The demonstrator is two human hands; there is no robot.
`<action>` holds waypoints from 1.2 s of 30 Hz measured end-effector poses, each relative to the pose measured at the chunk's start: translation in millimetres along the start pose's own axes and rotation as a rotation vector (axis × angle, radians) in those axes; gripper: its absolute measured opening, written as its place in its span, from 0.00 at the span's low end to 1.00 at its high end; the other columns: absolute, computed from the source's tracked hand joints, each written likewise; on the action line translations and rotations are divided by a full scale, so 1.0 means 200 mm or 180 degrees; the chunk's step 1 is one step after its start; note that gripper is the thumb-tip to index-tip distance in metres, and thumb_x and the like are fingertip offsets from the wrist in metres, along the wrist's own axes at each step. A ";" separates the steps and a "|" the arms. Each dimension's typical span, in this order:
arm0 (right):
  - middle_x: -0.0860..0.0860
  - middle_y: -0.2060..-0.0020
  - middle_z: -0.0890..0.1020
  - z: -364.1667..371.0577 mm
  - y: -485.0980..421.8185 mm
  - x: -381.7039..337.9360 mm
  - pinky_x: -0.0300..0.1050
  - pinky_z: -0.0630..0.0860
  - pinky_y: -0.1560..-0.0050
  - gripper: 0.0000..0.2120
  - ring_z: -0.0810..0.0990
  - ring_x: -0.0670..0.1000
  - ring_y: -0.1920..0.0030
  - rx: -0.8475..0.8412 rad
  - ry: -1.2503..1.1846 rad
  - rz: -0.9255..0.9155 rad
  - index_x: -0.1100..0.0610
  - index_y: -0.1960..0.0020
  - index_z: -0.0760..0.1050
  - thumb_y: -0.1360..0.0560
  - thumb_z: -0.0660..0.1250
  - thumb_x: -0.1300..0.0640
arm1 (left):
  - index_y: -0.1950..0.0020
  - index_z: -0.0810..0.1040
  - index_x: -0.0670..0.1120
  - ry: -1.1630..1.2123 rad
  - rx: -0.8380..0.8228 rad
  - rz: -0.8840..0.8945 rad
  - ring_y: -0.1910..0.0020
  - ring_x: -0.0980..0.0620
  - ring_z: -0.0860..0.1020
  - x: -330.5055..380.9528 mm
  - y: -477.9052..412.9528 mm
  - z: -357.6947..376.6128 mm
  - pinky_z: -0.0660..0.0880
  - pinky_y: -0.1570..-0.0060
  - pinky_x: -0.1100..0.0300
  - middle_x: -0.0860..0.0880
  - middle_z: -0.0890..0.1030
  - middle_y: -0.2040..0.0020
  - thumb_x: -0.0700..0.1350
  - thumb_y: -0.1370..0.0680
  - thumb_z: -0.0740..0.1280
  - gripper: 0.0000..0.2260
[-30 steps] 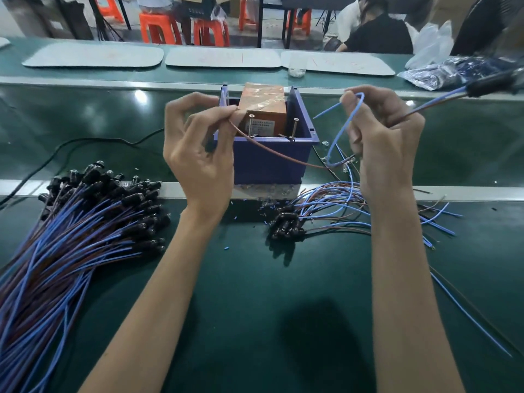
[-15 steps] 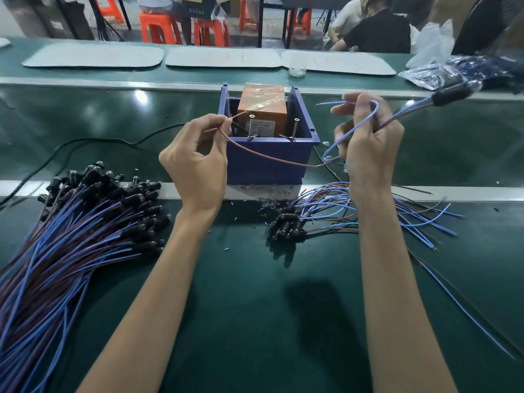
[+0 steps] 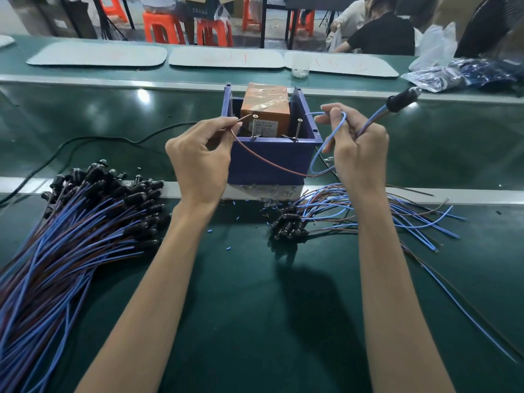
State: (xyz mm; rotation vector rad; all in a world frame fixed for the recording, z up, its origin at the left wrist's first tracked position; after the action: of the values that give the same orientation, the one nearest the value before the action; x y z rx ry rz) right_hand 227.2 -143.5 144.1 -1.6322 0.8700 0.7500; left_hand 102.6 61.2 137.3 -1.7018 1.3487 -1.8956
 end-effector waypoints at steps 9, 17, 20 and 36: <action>0.48 0.63 0.82 0.04 0.01 0.03 0.27 0.65 0.70 0.11 0.73 0.40 0.77 -0.0261 0.0317 -0.0009 0.60 0.47 0.81 0.19 0.61 0.60 | 0.53 0.85 0.40 -0.0074 -0.0150 -0.0015 0.62 0.58 0.81 0.00 0.00 0.04 0.79 0.58 0.60 0.53 0.82 0.59 0.40 0.26 0.73 0.05; 0.48 0.60 0.84 0.00 -0.01 -0.02 0.30 0.67 0.69 0.12 0.73 0.40 0.76 -0.0039 0.0114 -0.0151 0.60 0.46 0.81 0.19 0.60 0.58 | 0.52 0.85 0.41 0.0083 0.0029 0.0077 0.63 0.55 0.83 0.03 -0.01 0.02 0.78 0.59 0.62 0.51 0.84 0.59 0.42 0.25 0.72 0.06; 0.47 0.60 0.83 0.01 0.00 -0.01 0.31 0.66 0.70 0.11 0.73 0.40 0.77 -0.0137 0.0246 -0.0146 0.60 0.47 0.81 0.19 0.60 0.58 | 0.53 0.85 0.41 -0.0027 -0.0179 0.0018 0.63 0.55 0.83 0.02 0.00 0.05 0.78 0.58 0.65 0.54 0.82 0.60 0.40 0.26 0.73 0.05; 0.48 0.59 0.83 0.03 0.01 -0.01 0.31 0.66 0.71 0.11 0.73 0.41 0.77 -0.0282 0.0381 -0.0134 0.60 0.47 0.81 0.19 0.60 0.58 | 0.53 0.85 0.40 -0.0110 -0.0004 0.0055 0.63 0.52 0.83 0.04 0.00 0.03 0.79 0.60 0.60 0.52 0.83 0.60 0.41 0.25 0.72 0.06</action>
State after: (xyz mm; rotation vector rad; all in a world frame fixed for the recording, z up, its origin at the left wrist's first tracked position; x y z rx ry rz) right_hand 225.2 -138.3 143.7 -1.7835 0.8949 0.6752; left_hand 106.5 53.4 141.6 -1.7099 1.3478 -1.8480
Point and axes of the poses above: each hand's wrist, its own y-axis away from the middle knuckle, its own z-axis out of the palm, x = y × z, the point moved 8 cm from there along -y, towards the middle knuckle
